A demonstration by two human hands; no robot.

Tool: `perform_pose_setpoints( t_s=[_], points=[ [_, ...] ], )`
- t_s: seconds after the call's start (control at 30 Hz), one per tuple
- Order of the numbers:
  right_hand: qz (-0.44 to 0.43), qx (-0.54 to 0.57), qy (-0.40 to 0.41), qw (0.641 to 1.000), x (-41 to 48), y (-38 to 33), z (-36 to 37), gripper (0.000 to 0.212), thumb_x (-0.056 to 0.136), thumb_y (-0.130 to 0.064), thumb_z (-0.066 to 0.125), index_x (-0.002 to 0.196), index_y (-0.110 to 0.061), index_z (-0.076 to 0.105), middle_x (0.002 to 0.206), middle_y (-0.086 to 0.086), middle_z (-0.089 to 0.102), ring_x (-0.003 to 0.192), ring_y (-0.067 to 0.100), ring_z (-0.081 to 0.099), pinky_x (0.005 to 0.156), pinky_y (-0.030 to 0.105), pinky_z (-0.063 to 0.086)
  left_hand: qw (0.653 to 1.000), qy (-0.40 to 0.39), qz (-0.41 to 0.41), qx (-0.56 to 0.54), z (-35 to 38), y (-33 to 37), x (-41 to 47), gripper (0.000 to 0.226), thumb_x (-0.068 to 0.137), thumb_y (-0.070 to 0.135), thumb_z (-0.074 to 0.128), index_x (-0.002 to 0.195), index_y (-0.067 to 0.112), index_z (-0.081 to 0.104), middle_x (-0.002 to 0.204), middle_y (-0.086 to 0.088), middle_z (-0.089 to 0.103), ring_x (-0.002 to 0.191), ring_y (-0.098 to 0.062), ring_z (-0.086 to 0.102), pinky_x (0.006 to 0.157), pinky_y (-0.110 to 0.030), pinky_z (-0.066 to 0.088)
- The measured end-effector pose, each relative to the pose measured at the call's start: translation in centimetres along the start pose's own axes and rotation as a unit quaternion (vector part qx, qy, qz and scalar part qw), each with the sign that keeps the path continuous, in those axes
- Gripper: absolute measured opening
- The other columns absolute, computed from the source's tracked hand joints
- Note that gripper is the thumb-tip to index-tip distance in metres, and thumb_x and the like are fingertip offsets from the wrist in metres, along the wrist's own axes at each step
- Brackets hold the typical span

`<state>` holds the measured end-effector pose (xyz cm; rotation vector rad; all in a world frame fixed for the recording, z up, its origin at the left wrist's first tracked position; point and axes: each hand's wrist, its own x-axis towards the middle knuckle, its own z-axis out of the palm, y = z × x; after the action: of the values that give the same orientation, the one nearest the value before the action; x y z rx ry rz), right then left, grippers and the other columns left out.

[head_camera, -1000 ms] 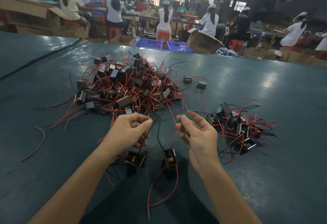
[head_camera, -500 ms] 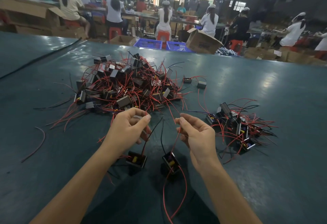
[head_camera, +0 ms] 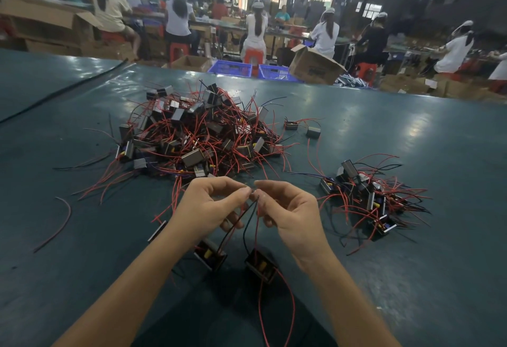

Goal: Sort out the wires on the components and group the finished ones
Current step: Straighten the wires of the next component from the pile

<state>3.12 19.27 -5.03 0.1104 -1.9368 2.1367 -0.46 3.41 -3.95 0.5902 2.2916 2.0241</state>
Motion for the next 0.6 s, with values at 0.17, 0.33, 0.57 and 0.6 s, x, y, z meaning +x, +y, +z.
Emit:
perform_pose_setpoints(
  t_s=[0.17,0.33,0.57,0.6],
  points=[
    [-0.024,-0.03,0.004,0.999,-0.01,0.25,0.06,0.015,0.087,-0.002,0.069,0.095,-0.014,0.074,0.076,0.0,0.074,0.061,0.007,0.061,0.054,0.019,0.048,0.999,0.005,0.026,-0.017,0.17,0.07,-0.16,0.008,0.076,0.032,0.069,0.077,0.031,0.077,0.073,-0.001,0.074,0.051,-0.019,0.068,0.041,-0.022,0.051],
    [-0.016,-0.014,0.001,1.0,-0.01,0.34,0.05,0.018,0.086,-0.001,0.071,0.098,-0.014,0.072,0.075,0.0,0.073,0.062,0.008,0.064,0.053,0.018,0.048,0.999,0.009,0.044,0.007,0.31,0.01,-0.14,0.022,0.087,0.023,0.066,0.076,0.039,0.077,0.076,0.003,0.075,0.063,-0.019,0.072,0.054,-0.037,0.06],
    [-0.049,-0.031,-0.008,0.998,0.02,0.3,-0.15,0.013,0.086,-0.002,0.071,0.088,-0.014,0.075,0.071,0.001,0.073,0.061,0.006,0.063,0.057,0.017,0.049,0.999,-0.029,0.028,0.016,0.42,-0.01,-0.24,0.032,0.095,0.013,0.058,0.085,0.039,0.075,0.081,-0.003,0.074,0.068,-0.023,0.071,0.056,-0.028,0.058],
    [-0.053,-0.032,-0.009,0.998,0.04,0.29,-0.15,0.015,0.086,-0.001,0.07,0.087,-0.015,0.075,0.071,0.0,0.073,0.061,0.005,0.063,0.057,0.016,0.049,0.999,-0.034,0.023,0.018,0.43,-0.05,-0.23,0.032,0.096,0.013,0.058,0.086,0.038,0.075,0.082,-0.004,0.074,0.07,-0.024,0.071,0.057,-0.027,0.058]
  ],
)
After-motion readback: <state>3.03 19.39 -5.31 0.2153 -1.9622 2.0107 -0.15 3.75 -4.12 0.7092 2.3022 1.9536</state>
